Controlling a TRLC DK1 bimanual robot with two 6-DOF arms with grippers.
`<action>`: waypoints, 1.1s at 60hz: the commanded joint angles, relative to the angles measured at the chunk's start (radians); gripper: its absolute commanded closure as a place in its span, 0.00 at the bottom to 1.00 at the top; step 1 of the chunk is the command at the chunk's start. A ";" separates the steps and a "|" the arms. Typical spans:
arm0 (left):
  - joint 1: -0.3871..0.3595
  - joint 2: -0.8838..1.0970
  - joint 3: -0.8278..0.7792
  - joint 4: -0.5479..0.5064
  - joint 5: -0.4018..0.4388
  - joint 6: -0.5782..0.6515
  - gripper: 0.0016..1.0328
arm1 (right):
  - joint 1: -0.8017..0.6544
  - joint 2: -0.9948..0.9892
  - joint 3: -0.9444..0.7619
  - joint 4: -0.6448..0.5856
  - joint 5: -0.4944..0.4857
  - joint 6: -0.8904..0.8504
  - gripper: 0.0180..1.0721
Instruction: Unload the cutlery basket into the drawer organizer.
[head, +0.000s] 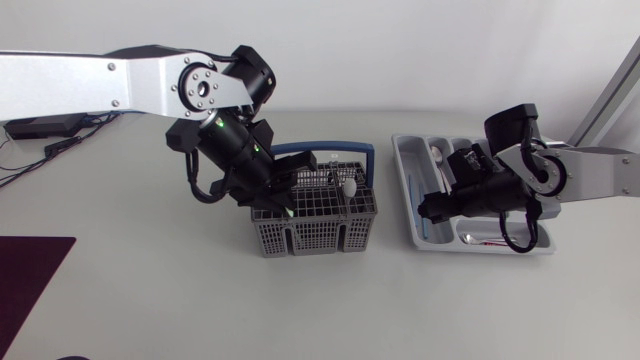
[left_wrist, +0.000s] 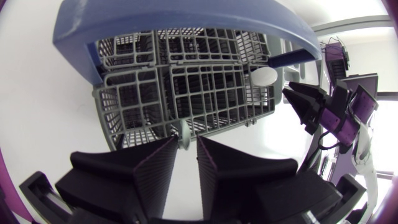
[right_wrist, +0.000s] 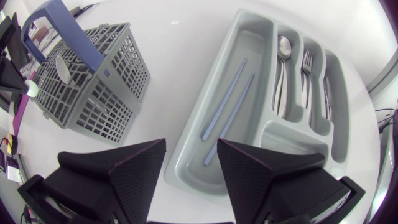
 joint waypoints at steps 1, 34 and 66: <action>0.007 0.022 0.025 -0.018 0.008 -0.030 0.69 | 0.005 -0.011 -0.031 0.003 0.010 -0.004 0.42; 0.014 0.015 0.037 -0.017 0.008 -0.027 0.83 | 0.007 -0.019 -0.037 0.006 0.010 -0.005 0.42; 0.017 -0.053 0.053 -0.017 0.008 -0.031 0.90 | 0.016 -0.024 -0.034 0.003 0.027 -0.007 0.42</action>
